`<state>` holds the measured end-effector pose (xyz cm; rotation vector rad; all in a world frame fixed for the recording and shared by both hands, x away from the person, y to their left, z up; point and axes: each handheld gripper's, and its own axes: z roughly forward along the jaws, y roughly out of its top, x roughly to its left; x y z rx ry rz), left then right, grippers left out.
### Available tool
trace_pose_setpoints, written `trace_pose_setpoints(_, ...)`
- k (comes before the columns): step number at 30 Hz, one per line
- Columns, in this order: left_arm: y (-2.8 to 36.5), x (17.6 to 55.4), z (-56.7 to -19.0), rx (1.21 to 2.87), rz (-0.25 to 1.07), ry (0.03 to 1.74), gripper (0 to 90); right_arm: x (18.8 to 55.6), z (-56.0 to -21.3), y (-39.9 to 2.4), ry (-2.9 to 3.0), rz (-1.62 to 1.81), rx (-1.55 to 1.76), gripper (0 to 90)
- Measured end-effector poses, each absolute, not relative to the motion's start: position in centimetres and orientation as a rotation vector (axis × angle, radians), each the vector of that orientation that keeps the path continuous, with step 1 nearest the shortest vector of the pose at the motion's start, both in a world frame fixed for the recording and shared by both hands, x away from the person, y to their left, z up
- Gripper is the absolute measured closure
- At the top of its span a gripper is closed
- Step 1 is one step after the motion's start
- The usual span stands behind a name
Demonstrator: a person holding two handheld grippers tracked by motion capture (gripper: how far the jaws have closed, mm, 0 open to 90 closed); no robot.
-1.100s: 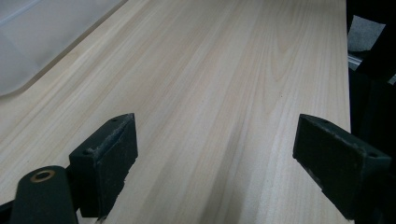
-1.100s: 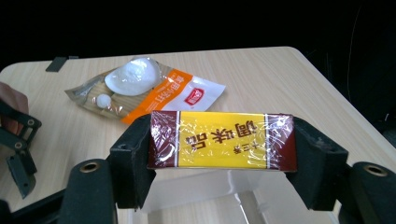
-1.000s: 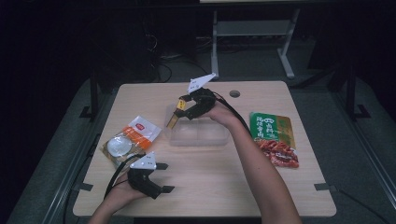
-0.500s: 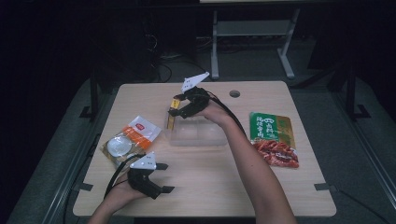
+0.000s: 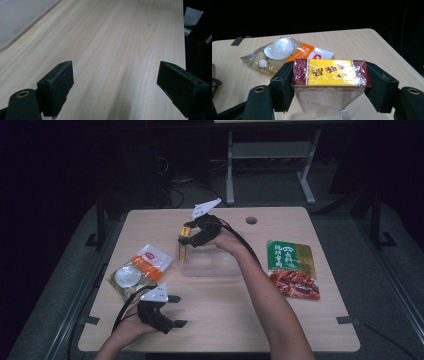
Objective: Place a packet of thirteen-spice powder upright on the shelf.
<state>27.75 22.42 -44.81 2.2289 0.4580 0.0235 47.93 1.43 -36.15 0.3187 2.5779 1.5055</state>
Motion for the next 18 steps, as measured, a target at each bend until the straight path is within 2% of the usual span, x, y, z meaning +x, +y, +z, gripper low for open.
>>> trace_pose_setpoints(18,22.3,27.7,-44.9,2.230,0.003,0.464,12.7,48.2,-38.3,3.2,2.670,1.384,0.323,29.3)
